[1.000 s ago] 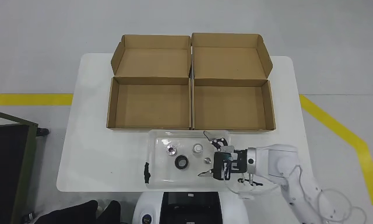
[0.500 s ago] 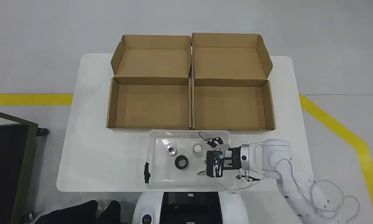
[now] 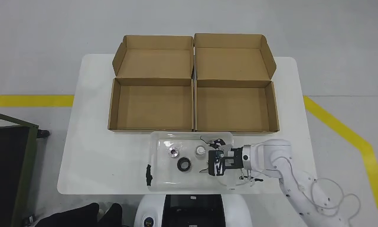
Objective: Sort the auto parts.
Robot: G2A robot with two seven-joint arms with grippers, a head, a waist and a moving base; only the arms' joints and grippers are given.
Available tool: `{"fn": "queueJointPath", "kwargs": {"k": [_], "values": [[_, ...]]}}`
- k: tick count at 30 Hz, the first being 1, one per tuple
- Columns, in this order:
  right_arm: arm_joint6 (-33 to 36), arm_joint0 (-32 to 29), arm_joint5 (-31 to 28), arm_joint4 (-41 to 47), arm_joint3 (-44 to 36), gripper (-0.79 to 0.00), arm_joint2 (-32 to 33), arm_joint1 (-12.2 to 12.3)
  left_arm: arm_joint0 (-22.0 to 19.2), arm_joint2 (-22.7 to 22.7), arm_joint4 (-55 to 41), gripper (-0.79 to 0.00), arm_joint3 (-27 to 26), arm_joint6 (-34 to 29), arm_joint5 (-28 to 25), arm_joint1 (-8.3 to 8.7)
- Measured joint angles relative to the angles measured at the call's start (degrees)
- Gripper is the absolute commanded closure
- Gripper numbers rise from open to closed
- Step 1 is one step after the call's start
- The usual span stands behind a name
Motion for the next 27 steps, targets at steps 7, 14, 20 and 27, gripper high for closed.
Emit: {"fn": "queueJointPath", "kwargs": {"k": [7,14,20,27], "values": [[0.0,1.3,0.8,-0.4,1.1,-0.489,-1.3,-0.1,0.0,0.0,0.0,-0.785,0.0,0.0,0.0,0.00],[-0.3,2.3,1.6,-0.8,2.0,-0.308,-2.0,-0.1,0.0,0.0,0.0,-0.785,0.0,0.0,0.0,0.00],[-1.0,2.5,2.1,-0.5,2.6,0.000,-2.2,-0.1,0.0,0.0,0.0,-0.785,0.0,0.0,0.0,0.00],[-1.6,2.1,0.3,1.0,0.8,0.000,-1.2,0.4,0.0,0.0,0.0,-0.785,0.0,0.0,0.0,0.00]]}}
